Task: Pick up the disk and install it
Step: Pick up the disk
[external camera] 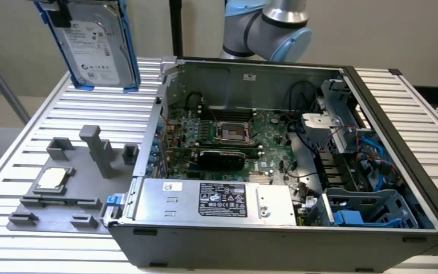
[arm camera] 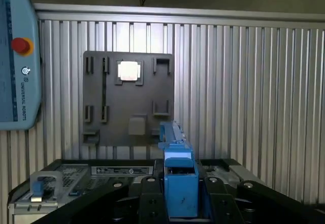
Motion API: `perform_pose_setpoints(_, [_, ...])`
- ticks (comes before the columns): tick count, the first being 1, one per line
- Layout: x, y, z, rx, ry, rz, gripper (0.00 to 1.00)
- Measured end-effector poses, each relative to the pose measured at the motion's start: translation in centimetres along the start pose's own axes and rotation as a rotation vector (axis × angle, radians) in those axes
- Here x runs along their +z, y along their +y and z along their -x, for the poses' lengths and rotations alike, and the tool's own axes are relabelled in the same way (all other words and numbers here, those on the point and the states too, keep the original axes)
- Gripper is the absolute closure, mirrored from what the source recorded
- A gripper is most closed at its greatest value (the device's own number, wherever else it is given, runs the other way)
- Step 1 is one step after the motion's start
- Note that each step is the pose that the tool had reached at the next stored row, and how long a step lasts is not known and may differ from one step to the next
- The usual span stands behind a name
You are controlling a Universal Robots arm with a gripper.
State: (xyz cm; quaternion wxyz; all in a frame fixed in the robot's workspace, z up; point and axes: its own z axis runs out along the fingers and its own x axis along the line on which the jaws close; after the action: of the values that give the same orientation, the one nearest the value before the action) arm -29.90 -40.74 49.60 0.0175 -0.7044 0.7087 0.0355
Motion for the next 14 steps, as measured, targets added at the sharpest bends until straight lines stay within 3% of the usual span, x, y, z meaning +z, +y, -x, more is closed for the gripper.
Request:
perform_pose_setpoints(6, [-1.46,-2.7,-0.7,0.0,-0.0023,0.0001,0.67])
perform_pose_setpoints(14, [-1.73,-5.66,-2.5,0.0,-0.0023,0.0004,0.67])
